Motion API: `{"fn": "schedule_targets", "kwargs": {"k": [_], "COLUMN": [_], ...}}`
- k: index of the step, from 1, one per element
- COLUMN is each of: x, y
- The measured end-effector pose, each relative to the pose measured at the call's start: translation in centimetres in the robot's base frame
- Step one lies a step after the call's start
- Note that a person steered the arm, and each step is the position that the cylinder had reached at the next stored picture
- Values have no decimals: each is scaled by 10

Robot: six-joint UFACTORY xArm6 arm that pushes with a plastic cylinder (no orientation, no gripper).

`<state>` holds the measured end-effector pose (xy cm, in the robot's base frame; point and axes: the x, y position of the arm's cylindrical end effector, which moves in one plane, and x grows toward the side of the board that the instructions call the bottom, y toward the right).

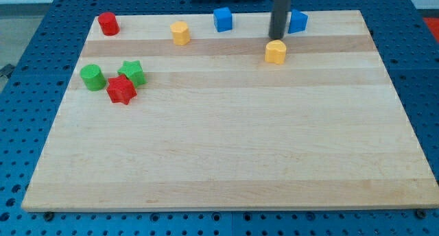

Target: Move the triangle to the top right side

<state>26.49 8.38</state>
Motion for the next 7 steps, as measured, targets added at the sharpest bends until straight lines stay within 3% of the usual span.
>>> {"fn": "schedule_targets", "kwargs": {"k": [2,4,7], "x": [-28,-28,-28], "y": [20,72,86]}}
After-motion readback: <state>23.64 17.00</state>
